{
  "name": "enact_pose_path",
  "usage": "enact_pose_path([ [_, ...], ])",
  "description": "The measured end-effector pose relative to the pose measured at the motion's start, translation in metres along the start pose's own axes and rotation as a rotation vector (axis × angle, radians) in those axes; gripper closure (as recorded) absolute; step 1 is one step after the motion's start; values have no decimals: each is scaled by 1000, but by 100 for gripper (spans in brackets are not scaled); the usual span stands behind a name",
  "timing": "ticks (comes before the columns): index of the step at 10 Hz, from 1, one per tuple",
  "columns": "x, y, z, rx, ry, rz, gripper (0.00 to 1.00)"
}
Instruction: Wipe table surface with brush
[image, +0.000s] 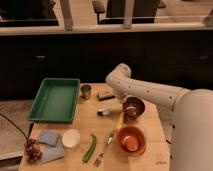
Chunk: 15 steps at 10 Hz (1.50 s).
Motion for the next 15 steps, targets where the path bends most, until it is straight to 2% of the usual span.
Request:
enact_pose_path([
  [2, -33, -19, -2, 21, -29, -25, 100],
  [4, -76, -32, -5, 34, -61, -83, 100],
  [5, -91, -35, -6, 37, -73, -116, 100],
  [6, -105, -31, -5, 30, -84, -161, 100],
  [8, -116, -8, -6, 3, -92, -222, 100],
  [11, -98, 26, -8, -26, -84, -260, 100],
  [13, -52, 44, -8, -34, -67, -224, 100],
  [15, -16, 42, -5, -30, -57, -171, 100],
])
